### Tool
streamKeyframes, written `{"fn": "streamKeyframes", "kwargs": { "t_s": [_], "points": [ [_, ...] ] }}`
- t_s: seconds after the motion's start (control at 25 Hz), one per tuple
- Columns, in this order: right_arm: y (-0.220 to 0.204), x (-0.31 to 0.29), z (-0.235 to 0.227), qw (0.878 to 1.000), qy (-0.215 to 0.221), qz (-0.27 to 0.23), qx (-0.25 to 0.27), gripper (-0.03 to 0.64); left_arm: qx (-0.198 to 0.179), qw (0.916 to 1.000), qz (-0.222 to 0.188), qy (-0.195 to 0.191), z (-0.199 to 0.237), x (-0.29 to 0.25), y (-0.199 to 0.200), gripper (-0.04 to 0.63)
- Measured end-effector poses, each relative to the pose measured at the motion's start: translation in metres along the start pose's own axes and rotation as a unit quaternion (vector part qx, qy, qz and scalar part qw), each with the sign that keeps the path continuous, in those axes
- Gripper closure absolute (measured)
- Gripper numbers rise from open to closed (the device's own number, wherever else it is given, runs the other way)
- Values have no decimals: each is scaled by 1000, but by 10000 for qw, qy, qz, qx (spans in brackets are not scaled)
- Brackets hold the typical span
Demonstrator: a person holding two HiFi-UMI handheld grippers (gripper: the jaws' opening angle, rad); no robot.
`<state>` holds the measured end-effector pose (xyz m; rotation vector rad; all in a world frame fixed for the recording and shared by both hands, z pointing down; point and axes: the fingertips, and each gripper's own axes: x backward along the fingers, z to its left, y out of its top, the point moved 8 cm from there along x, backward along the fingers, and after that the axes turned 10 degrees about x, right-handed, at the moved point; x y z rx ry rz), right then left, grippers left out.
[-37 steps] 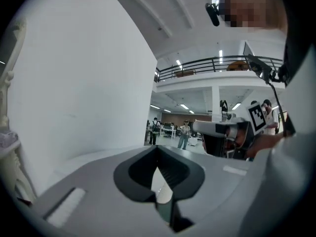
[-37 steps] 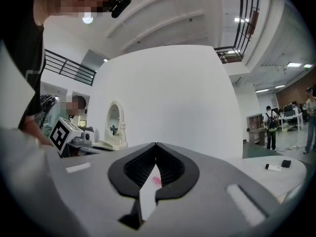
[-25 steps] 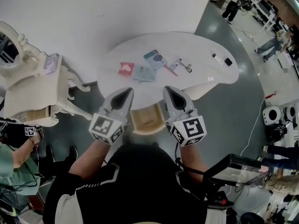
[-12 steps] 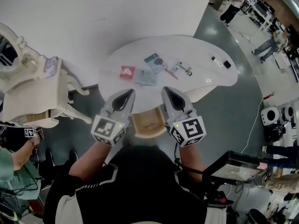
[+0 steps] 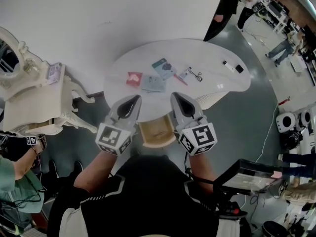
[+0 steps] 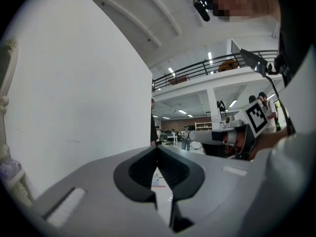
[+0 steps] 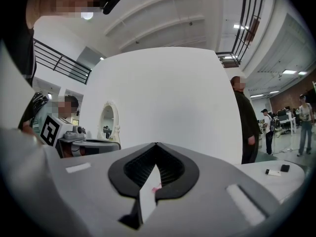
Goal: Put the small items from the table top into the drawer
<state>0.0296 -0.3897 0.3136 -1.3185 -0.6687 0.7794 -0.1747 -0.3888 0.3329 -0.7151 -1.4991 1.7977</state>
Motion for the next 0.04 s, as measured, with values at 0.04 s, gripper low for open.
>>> {"fn": "streamKeyframes", "kwargs": {
  "t_s": [0.04],
  "points": [
    [0, 0, 0, 10000, 5, -5, -6, 617, 5, 10000, -22, 30, 0, 0, 1, 597]
  ]
}}
